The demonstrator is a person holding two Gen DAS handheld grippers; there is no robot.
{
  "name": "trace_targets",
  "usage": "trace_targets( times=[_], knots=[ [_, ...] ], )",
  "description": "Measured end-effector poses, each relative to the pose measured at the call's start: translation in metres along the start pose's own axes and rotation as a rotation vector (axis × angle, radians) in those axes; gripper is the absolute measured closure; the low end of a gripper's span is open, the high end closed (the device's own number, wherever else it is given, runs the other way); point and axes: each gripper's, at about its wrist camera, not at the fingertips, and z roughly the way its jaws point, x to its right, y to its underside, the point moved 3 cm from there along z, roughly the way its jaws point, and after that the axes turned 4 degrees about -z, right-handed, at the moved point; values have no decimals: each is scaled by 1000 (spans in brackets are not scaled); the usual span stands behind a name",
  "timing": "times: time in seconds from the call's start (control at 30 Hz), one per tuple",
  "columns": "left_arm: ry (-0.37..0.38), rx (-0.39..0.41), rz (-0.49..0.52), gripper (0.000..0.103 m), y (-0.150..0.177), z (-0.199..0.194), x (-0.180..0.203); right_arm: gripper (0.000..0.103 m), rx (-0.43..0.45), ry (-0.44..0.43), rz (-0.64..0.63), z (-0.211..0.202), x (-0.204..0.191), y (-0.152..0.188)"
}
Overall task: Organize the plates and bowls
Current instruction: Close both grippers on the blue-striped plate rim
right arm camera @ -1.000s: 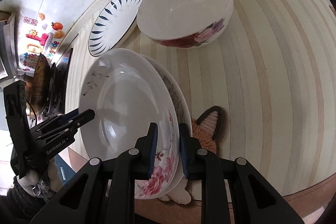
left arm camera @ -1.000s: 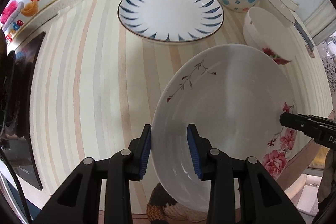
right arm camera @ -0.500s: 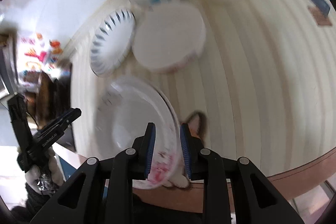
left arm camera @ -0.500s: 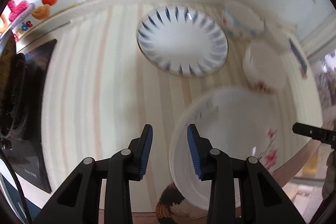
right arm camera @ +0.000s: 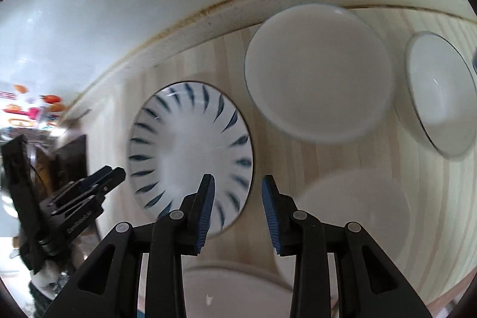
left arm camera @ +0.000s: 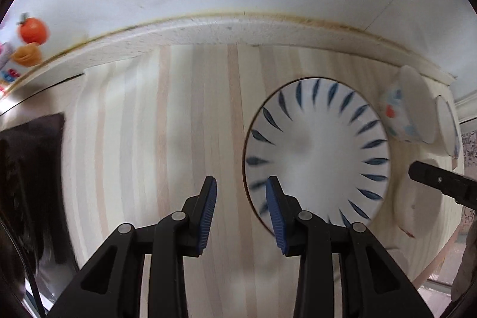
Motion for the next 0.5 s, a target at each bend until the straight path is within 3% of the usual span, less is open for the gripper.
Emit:
trace_targets(
  times=[0.13,0.27,0.37,0.5],
  knots=[
    [14,-56,15,71,-10,28,2,71,-44,48,-28,25,2,-12],
    [46,-75,20,72,-13,43,6,87,-80,78,-48,45,-1,-18],
    [63,-61,19,81,-12,44,11,87,-83,95,-52,52,-3,-22],
    [40,-49,18,81,-9,42,14,88,-89,93,-59,54,-4,-24]
  ],
)
